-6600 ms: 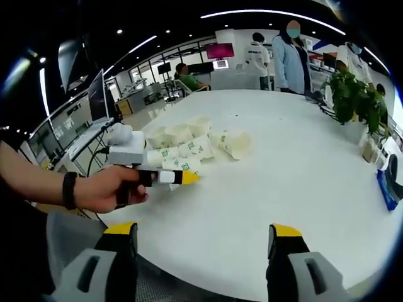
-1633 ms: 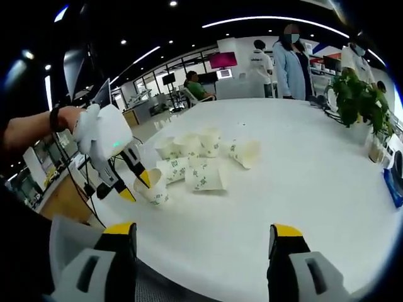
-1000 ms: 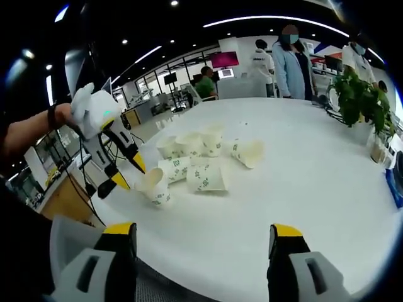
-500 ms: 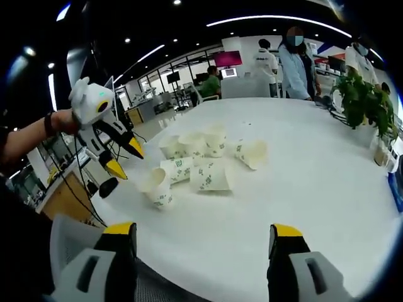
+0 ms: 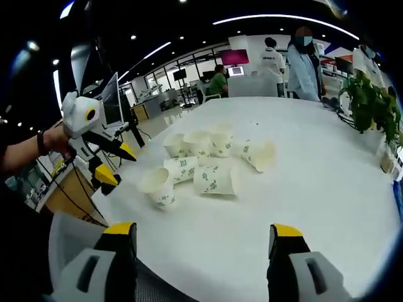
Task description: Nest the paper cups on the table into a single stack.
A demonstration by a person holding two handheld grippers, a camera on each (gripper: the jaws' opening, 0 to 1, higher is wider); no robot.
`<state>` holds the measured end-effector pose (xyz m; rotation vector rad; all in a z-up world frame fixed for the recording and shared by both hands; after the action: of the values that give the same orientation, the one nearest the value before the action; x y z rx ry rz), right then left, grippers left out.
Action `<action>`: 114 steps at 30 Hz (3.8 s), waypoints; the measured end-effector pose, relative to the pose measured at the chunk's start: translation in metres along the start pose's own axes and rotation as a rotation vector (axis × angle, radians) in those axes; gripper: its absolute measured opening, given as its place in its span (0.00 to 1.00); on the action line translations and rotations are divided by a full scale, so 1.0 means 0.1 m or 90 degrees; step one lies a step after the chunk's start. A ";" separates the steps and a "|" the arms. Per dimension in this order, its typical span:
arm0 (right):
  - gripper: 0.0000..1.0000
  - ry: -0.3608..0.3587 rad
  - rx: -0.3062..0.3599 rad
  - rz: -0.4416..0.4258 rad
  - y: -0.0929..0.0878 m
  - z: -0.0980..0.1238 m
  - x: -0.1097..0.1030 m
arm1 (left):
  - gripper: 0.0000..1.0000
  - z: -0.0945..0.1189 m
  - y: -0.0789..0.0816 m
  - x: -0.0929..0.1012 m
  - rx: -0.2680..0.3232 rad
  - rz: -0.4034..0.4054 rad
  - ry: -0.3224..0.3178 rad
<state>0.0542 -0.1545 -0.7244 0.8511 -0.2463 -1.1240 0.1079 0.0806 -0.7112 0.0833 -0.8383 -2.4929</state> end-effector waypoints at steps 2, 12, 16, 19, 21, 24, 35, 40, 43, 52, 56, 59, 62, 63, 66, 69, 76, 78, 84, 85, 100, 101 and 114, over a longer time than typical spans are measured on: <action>0.87 0.002 -0.002 0.003 0.01 -0.02 0.02 | 0.49 0.02 -0.03 -0.02 0.014 0.019 0.012; 0.87 0.015 -0.022 0.030 0.05 -0.15 0.08 | 0.60 0.13 -0.24 0.01 0.050 0.083 0.035; 0.87 0.022 -0.032 0.042 0.05 -0.18 0.09 | 0.63 0.14 -0.33 0.06 0.054 0.102 0.044; 0.87 0.032 -0.041 0.055 0.05 -0.23 0.07 | 0.64 0.19 -0.36 0.11 0.069 0.122 0.056; 0.87 0.038 -0.045 0.060 0.07 -0.24 0.08 | 0.66 0.20 -0.38 0.12 0.078 0.130 0.061; 0.87 0.045 -0.051 0.067 0.10 -0.29 0.09 | 0.66 0.21 -0.43 0.13 0.081 0.135 0.066; 0.85 0.083 -0.052 0.073 0.24 -0.44 0.25 | 0.67 0.25 -0.50 0.19 0.092 0.148 0.070; 0.86 0.088 -0.072 0.103 0.33 -0.52 0.38 | 0.67 0.26 -0.52 0.21 0.091 0.146 0.070; 0.85 0.098 -0.068 0.102 0.41 -0.56 0.44 | 0.67 0.28 -0.52 0.19 0.097 0.154 0.077; 0.80 0.161 -0.074 0.084 0.56 -0.88 0.44 | 0.65 0.27 -0.48 0.23 0.116 0.170 0.089; 0.80 0.180 -0.070 0.068 0.66 -0.98 0.52 | 0.65 0.26 -0.49 0.25 0.115 0.176 0.090; 0.78 0.206 -0.079 0.070 0.65 -1.05 0.47 | 0.65 0.28 -0.52 0.25 0.118 0.182 0.093; 0.71 0.234 -0.089 0.076 0.64 -1.17 0.51 | 0.65 0.30 -0.54 0.24 0.120 0.188 0.096; 0.69 0.244 -0.088 0.072 0.65 -1.16 0.47 | 0.65 0.31 -0.55 0.23 0.120 0.190 0.098; 0.68 0.276 -0.083 0.057 0.69 -1.21 0.42 | 0.65 0.32 -0.58 0.22 0.121 0.196 0.102; 0.66 0.307 -0.103 0.066 0.66 -1.32 0.41 | 0.64 0.33 -0.57 0.21 0.125 0.203 0.105; 0.63 0.350 -0.135 0.079 0.58 -1.40 0.32 | 0.63 0.33 -0.52 0.24 0.130 0.212 0.106; 0.60 0.360 -0.137 0.077 0.58 -1.43 0.32 | 0.63 0.32 -0.51 0.25 0.129 0.214 0.106; 0.55 0.381 -0.143 0.079 0.57 -1.55 0.33 | 0.62 0.34 -0.51 0.27 0.122 0.217 0.107; 0.55 0.386 -0.147 0.081 0.56 -1.54 0.29 | 0.62 0.34 -0.52 0.27 0.121 0.217 0.108; 0.43 0.429 -0.154 0.107 0.50 -1.68 0.16 | 0.61 0.35 -0.53 0.26 0.106 0.226 0.112; 0.42 0.427 -0.152 0.106 0.50 -1.70 0.17 | 0.61 0.34 -0.53 0.25 0.105 0.226 0.110; 0.04 0.434 -0.142 0.103 0.46 -1.82 0.25 | 0.58 0.28 -0.56 0.27 0.092 0.222 0.096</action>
<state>0.2009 -0.0821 -0.8202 0.9445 0.3643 -0.6457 0.0540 0.1212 -0.7180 0.1583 -0.8849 -2.0733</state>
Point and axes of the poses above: the point that each gripper's makers call its tool centre point, and the gripper's own axes: z roughly backward along the fingers, x roughly to its right, y roughly out of its top, the point moved 4 cm from there along z, roughly backward along the fingers, and after that the axes turned 5 degrees about -x, right-handed, at the moved point
